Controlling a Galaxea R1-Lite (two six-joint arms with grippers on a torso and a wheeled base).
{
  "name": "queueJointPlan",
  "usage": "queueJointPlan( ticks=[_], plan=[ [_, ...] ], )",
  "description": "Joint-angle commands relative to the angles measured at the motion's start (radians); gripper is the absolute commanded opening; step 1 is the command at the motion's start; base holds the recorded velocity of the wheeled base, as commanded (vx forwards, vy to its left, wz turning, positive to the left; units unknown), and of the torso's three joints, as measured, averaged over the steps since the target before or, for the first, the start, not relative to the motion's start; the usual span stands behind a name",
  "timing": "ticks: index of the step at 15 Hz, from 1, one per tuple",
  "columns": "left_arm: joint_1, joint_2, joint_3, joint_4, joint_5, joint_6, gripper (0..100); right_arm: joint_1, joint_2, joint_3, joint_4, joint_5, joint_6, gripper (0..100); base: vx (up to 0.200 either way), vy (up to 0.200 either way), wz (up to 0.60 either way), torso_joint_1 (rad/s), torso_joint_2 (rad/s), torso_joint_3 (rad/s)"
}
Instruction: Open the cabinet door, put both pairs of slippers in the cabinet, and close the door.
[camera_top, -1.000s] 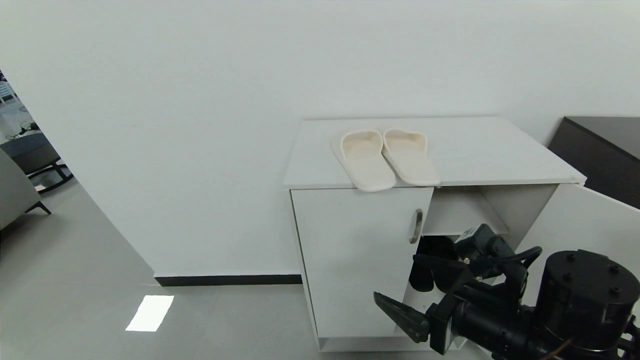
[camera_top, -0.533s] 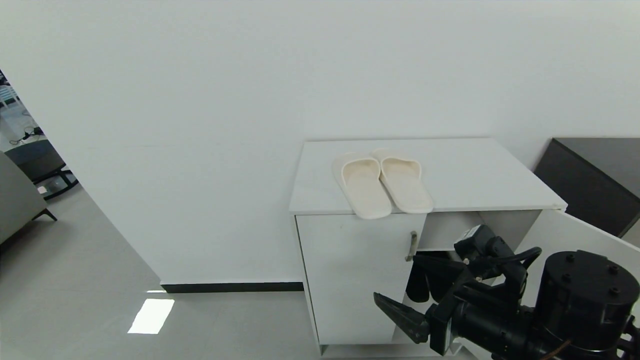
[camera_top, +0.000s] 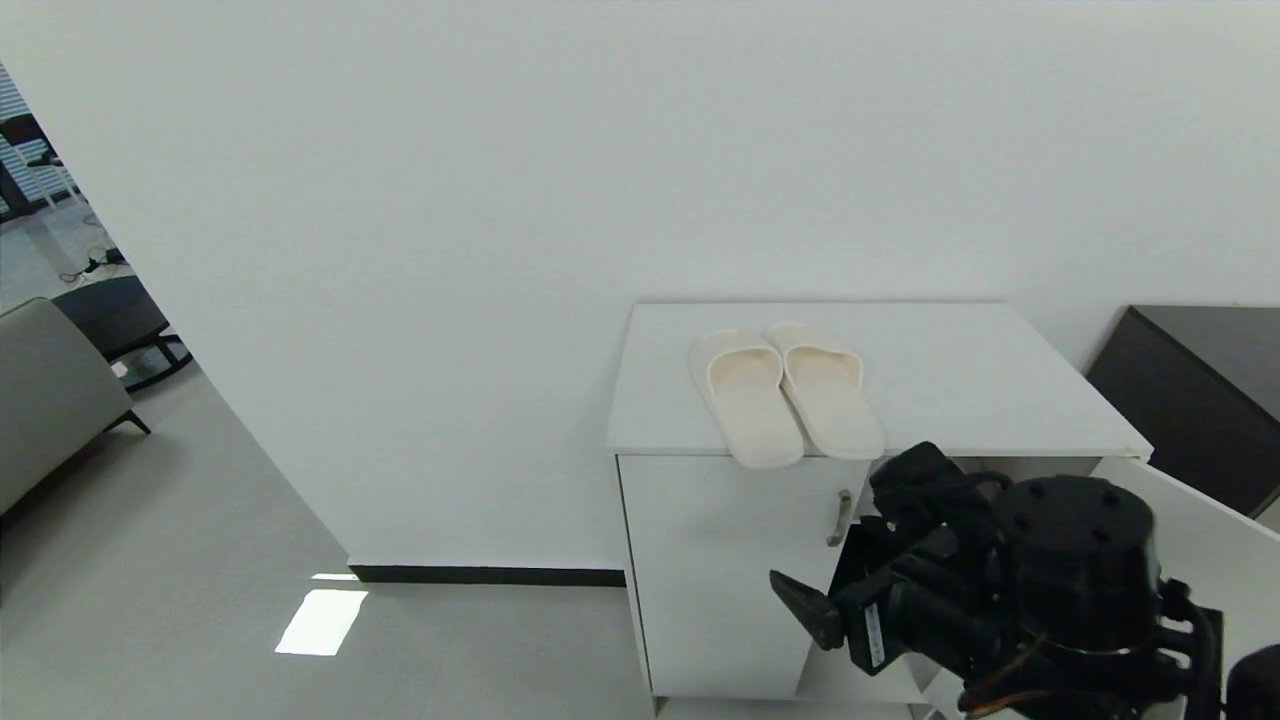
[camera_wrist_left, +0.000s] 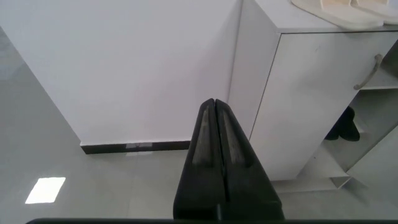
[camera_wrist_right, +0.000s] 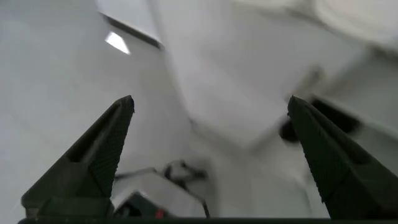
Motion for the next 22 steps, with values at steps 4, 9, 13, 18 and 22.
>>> queueJointPlan(
  ticks=[4,9,13,18,22],
  plan=[
    [0.0,0.001,0.0,0.0,0.0,0.0,0,0.049,0.045,-0.297,0.286,-0.406,0.168,100,0.0,0.0,0.0,0.0,0.0,0.0],
    [0.0,0.001,0.0,0.0,0.0,0.0,0,-0.015,0.127,-0.275,0.146,-0.424,0.125,100,0.0,0.0,0.0,0.0,0.0,0.0],
    [0.0,0.001,0.0,0.0,0.0,0.002,0,-0.06,0.162,-0.27,0.054,-0.394,0.084,100,0.0,0.0,0.0,0.0,0.0,0.0],
    [0.0,0.001,0.0,0.0,-0.002,0.003,0,-0.13,0.292,-0.304,-0.11,-0.328,0.033,100,0.2,0.0,0.0,0.001,0.0,0.002],
    [0.0,0.001,0.0,0.0,-0.002,0.003,0,-0.153,0.357,-0.378,-0.145,-0.285,0.024,100,0.1,0.0,0.0,0.011,0.0,0.0]
  ],
)
